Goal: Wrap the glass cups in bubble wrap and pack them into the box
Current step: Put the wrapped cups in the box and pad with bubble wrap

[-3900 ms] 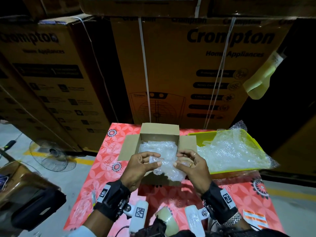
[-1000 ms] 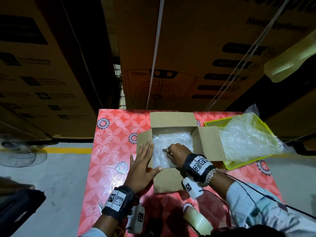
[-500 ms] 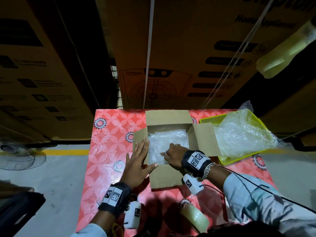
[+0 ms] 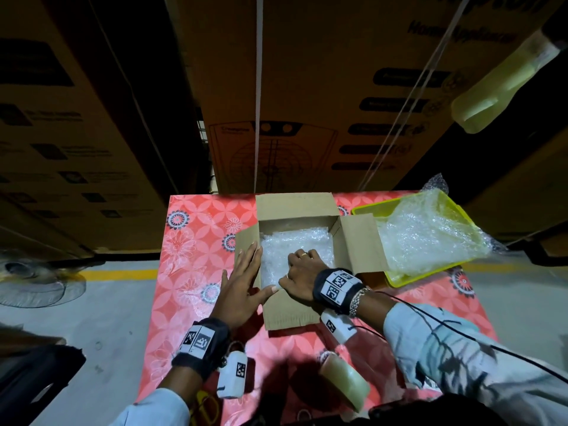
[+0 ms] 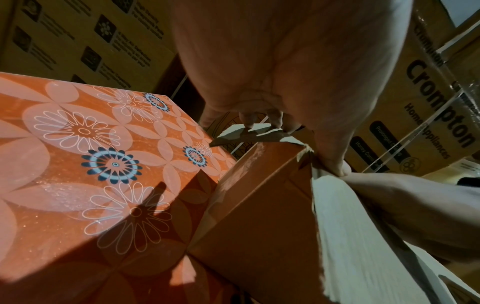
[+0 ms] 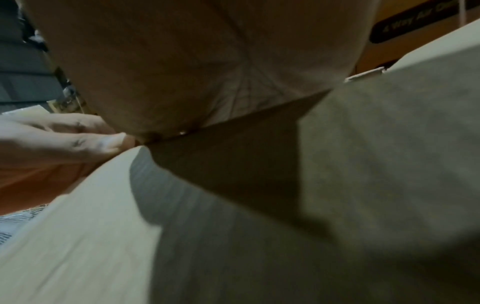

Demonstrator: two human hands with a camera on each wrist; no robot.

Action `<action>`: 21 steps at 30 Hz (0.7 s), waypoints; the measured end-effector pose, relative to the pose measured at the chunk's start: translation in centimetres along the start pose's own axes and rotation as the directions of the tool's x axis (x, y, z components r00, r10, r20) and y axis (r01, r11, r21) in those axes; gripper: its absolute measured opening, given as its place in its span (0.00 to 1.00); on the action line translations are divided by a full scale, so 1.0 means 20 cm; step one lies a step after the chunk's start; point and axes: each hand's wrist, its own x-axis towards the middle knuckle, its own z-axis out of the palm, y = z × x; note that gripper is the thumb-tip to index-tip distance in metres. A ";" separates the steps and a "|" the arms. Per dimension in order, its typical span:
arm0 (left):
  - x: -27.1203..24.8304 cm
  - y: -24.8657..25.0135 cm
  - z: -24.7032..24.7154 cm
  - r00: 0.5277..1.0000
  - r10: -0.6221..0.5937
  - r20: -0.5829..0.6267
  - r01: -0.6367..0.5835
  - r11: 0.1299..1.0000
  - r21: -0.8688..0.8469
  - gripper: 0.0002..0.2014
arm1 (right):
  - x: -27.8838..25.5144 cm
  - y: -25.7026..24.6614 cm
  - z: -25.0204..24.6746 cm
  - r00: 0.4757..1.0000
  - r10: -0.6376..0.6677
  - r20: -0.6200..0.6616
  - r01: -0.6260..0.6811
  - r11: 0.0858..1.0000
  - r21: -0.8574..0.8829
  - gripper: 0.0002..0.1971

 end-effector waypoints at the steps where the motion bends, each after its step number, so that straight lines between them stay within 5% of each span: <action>1: 0.00 0.00 0.00 1.000 -0.001 0.002 0.001 1.000 0.006 0.46 | 0.01 0.00 0.00 1.000 0.013 -0.001 -0.013 1.000 0.010 0.37; 6: 0.00 0.01 -0.01 1.000 0.000 0.016 0.000 1.000 0.015 0.47 | -0.02 0.01 -0.02 0.994 0.007 -0.111 0.007 0.992 0.124 0.21; 11: 0.00 -0.01 0.00 1.000 0.015 0.011 -0.015 1.000 -0.006 0.46 | -0.02 0.00 -0.03 0.949 -0.037 -0.313 0.115 0.966 0.234 0.19; 21: 0.01 -0.01 0.00 1.000 0.013 0.015 -0.014 1.000 0.017 0.46 | 0.09 0.01 -0.03 0.995 -0.020 0.095 0.017 0.999 0.028 0.30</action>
